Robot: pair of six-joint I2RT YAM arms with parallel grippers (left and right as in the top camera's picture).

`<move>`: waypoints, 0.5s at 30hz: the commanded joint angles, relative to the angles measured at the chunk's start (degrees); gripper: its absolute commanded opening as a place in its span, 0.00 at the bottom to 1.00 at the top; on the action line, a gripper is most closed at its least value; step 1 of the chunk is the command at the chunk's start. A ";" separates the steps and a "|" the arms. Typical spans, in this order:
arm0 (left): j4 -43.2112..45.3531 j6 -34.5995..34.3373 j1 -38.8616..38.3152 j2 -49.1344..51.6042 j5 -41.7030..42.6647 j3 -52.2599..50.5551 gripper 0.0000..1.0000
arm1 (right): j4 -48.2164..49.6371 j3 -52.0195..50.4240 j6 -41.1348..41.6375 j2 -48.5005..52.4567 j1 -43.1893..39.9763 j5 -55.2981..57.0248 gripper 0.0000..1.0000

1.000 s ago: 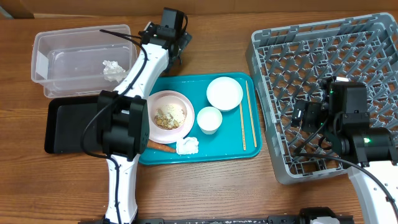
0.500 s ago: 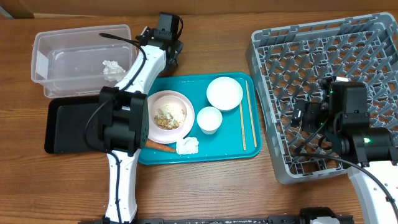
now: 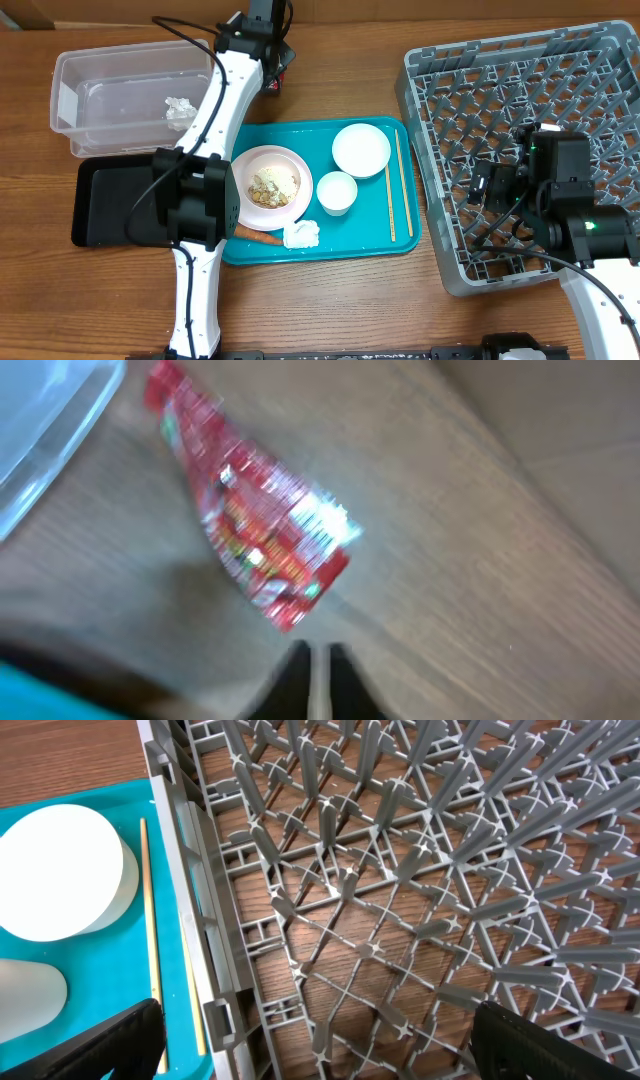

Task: Sort waste into correct bins and load items into the dishwasher
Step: 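Lower the wrapper into the clear bin and open the left gripper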

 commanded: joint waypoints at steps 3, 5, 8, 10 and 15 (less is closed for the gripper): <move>-3.67 -7.85 0.24 0.68 1.05 -1.75 0.66 | 0.09 1.64 0.28 -0.46 0.11 -0.24 1.00; -3.54 -10.99 0.20 0.68 1.97 -3.52 0.70 | 0.09 1.64 0.28 -0.46 0.11 -0.24 1.00; -1.84 -13.44 -0.15 0.74 1.97 -6.29 0.71 | 0.07 1.64 0.28 -0.46 0.11 -0.24 1.00; 1.31 -13.38 -0.31 0.74 1.92 -8.26 0.72 | 0.07 1.64 0.28 -0.46 0.11 -0.24 1.00; 7.89 -13.42 -0.28 0.74 1.92 -12.20 0.78 | 0.04 1.64 0.28 -0.46 0.11 -0.24 1.00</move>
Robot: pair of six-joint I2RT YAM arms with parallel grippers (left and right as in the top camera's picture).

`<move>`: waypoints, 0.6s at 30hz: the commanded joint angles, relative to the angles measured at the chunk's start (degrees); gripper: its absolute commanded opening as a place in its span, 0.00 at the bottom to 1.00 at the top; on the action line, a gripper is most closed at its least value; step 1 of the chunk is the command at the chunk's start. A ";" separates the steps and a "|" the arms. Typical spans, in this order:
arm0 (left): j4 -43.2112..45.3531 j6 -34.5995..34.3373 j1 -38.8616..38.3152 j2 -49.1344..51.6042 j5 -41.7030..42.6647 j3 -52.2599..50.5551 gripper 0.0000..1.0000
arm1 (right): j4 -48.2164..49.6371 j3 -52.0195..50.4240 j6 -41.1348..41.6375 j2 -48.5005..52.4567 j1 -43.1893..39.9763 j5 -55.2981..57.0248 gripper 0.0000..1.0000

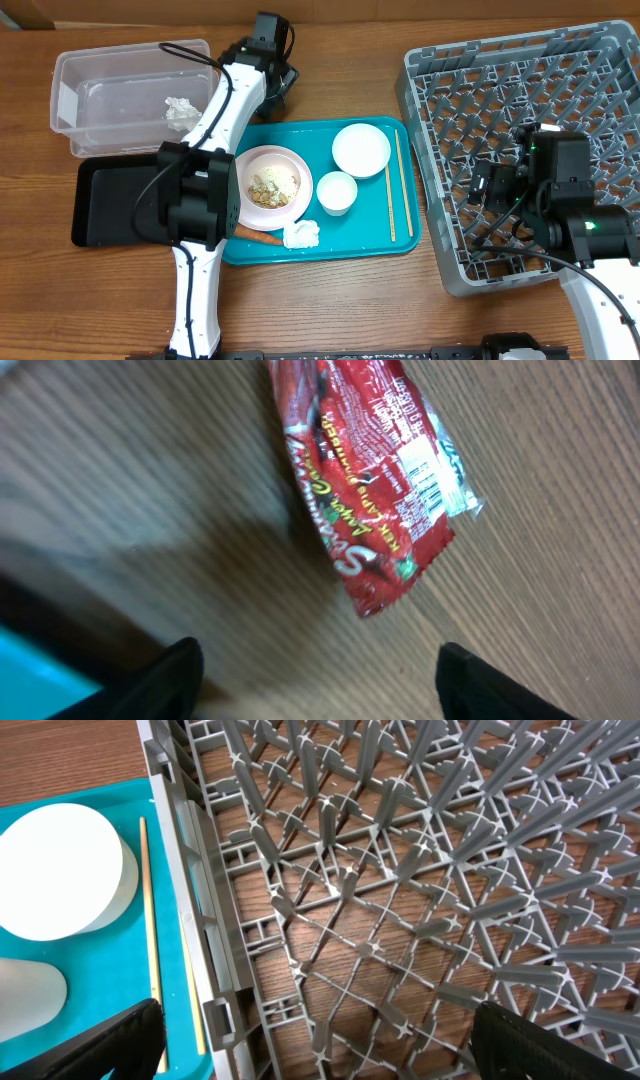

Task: Sort waste into correct bins and load items into the dishwasher
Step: 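Lower the wrapper into the clear bin and open the left gripper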

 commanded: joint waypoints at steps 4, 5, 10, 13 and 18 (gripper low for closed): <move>5.27 -1.62 -0.22 0.74 -1.53 -3.21 0.79 | 0.17 1.64 0.31 -0.46 0.11 -0.24 1.00; 5.90 -1.62 -0.22 0.74 -2.21 -3.32 0.79 | 0.17 1.64 0.31 -0.46 0.11 -0.24 1.00; 8.35 -1.60 -0.15 1.68 -3.21 -3.37 0.76 | 0.15 1.64 0.31 -0.46 0.11 -0.24 1.00; 9.05 -1.60 -0.15 2.51 -3.13 -3.37 0.74 | -0.04 1.64 0.31 -0.46 0.11 -0.24 1.00; 9.51 -1.60 -0.09 2.97 -3.96 -3.37 0.63 | -0.66 1.64 0.31 -0.46 0.11 -0.22 1.00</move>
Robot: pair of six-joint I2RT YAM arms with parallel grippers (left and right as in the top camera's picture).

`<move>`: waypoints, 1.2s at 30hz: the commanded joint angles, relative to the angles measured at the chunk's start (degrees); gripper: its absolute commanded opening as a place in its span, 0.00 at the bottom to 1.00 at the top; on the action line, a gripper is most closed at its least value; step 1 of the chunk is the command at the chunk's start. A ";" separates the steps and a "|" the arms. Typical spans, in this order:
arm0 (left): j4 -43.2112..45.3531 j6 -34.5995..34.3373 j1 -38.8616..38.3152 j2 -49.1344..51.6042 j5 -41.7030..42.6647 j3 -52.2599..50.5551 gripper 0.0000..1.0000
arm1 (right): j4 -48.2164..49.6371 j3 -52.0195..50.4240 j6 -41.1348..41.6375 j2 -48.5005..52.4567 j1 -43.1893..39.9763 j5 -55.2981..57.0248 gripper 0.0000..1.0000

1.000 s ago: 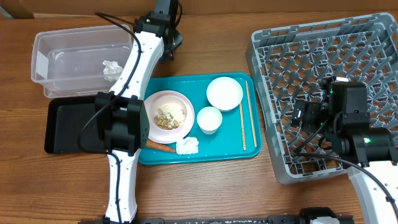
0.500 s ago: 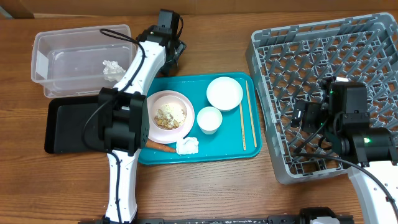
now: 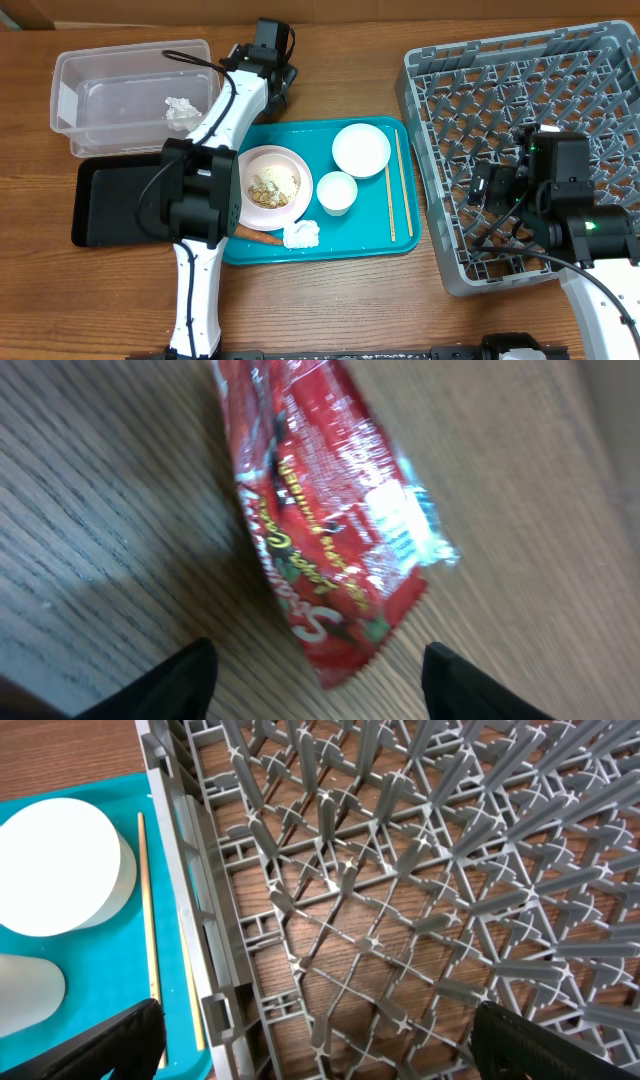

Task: Sort waste into correct bins and load items into the dishwasher
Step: 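Lower the wrapper into the clear bin and open the left gripper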

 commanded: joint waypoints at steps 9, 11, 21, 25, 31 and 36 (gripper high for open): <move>0.57 -0.26 0.11 2.95 -2.01 -0.35 0.61 | 0.00 1.64 0.31 -0.46 0.11 -0.24 1.00; 0.55 0.04 0.13 3.21 -1.84 -0.35 0.59 | -0.17 1.64 0.31 -0.46 0.11 -0.24 1.00; 2.78 10.95 1.33 2.38 2.14 2.14 0.04 | -0.35 1.64 0.31 -0.46 0.11 -0.24 1.00; -2.32 16.83 1.51 0.24 3.91 5.20 0.04 | -0.33 1.64 0.31 -0.46 0.11 -0.22 1.00; -11.76 24.24 1.40 -6.80 4.26 7.21 0.04 | -0.35 1.64 0.31 -0.46 0.11 -0.22 1.00; -17.14 34.21 1.88 -14.71 3.93 7.19 0.04 | -0.35 1.64 0.31 -0.46 0.11 -0.22 1.00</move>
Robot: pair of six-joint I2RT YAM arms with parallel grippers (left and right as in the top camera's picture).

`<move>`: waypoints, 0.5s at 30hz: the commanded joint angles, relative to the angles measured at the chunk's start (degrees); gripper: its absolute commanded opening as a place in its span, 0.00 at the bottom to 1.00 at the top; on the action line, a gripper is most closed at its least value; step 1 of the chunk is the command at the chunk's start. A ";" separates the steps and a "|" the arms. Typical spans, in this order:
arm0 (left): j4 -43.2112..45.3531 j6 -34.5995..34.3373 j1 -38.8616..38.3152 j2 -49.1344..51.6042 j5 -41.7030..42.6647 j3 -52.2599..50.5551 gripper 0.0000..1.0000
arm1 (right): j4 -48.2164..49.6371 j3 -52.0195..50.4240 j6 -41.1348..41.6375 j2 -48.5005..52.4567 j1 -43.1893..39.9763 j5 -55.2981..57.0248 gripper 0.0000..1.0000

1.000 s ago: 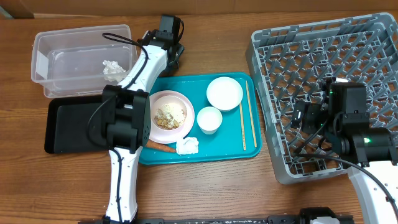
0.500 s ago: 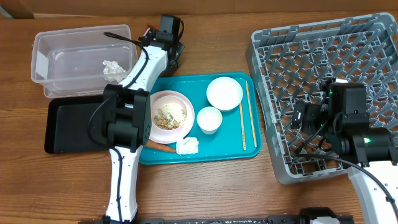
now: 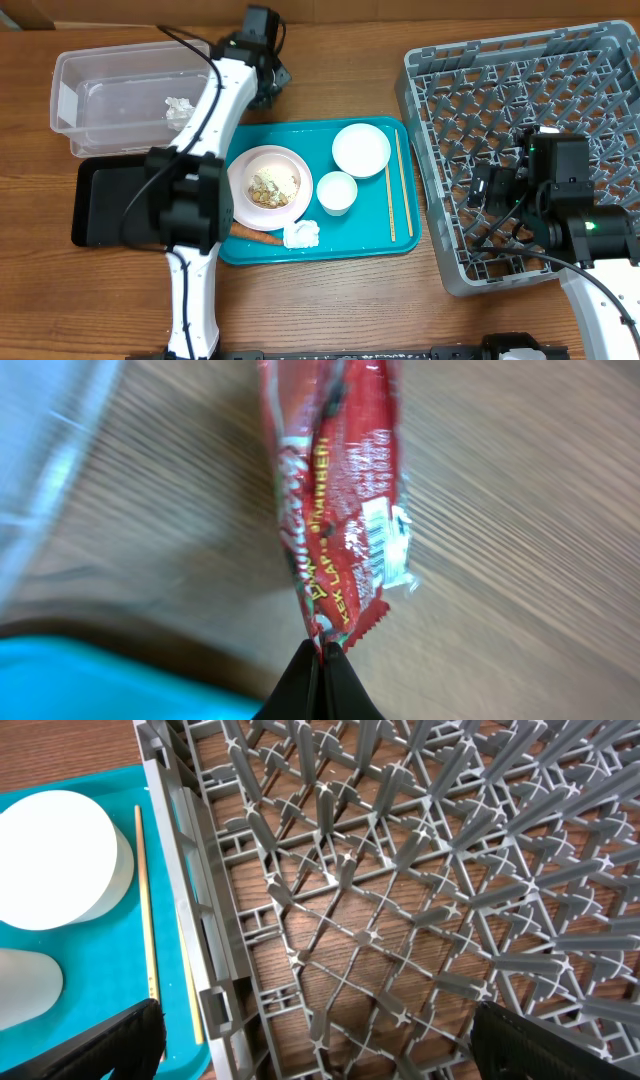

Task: Sort waste into correct bins and load items into the dishwasher
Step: 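Lower the wrapper into the clear bin and open the left gripper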

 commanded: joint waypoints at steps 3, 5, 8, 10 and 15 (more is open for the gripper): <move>-5.81 11.65 1.07 -11.67 -3.39 2.21 0.04 | 0.31 1.64 0.31 -0.46 0.11 -0.22 1.00; -9.86 11.61 2.01 -13.90 -6.88 2.21 0.04 | 0.26 1.64 0.31 -0.46 0.11 -0.22 1.00; -14.43 11.50 4.46 -15.65 -9.44 2.21 0.04 | 0.28 1.64 0.28 -0.46 0.11 -0.22 1.00; -17.14 11.23 6.95 -15.87 -10.05 2.21 0.04 | 0.31 1.64 0.28 -0.46 0.11 -0.22 1.00; -18.21 10.73 13.22 -14.58 -10.21 1.70 0.04 | 0.24 1.64 0.31 -0.46 0.11 -0.22 1.00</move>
